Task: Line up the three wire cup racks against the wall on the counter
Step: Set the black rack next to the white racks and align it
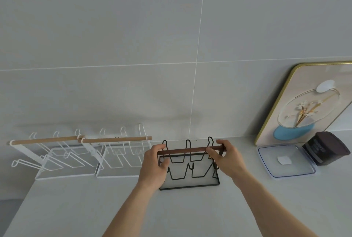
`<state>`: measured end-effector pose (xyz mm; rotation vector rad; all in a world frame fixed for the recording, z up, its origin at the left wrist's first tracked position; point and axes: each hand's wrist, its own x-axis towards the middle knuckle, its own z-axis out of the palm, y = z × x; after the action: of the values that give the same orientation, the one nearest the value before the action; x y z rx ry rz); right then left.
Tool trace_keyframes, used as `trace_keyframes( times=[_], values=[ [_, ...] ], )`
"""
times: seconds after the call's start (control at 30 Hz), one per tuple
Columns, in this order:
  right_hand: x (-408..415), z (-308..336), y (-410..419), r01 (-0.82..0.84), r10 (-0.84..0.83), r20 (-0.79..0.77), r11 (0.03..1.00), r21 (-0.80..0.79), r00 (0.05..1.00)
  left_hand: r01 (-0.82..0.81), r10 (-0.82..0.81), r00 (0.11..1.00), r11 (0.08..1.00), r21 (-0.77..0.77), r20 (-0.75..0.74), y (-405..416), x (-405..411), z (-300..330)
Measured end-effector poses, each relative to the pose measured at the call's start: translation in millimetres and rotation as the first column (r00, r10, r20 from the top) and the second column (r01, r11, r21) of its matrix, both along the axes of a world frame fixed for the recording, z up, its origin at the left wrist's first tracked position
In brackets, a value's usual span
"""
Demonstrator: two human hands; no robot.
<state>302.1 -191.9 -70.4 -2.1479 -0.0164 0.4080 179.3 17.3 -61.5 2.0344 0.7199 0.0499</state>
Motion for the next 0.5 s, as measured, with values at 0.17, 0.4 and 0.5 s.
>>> trace_keyframes(
  times=[0.17,0.4,0.5],
  values=[
    [-11.1,2.4,-6.9,-0.052,0.084,0.197,0.985,-0.163,0.977,-0.067,0.023,0.993,0.918,0.39,0.116,-15.1,-20.0,3.3],
    [-27.7,-6.6,-24.3,-0.269,0.47,0.347,0.828,-0.493,0.812,0.26,-0.238,0.963,0.695,0.67,-0.126,-14.0,-20.3,-8.3],
    [-21.5,-10.1,-23.9,-0.266,0.487,0.364,0.816,-0.513,0.794,0.267,-0.24,0.96,0.647,0.714,-0.142,-9.0,-14.0,-7.8]
  ],
)
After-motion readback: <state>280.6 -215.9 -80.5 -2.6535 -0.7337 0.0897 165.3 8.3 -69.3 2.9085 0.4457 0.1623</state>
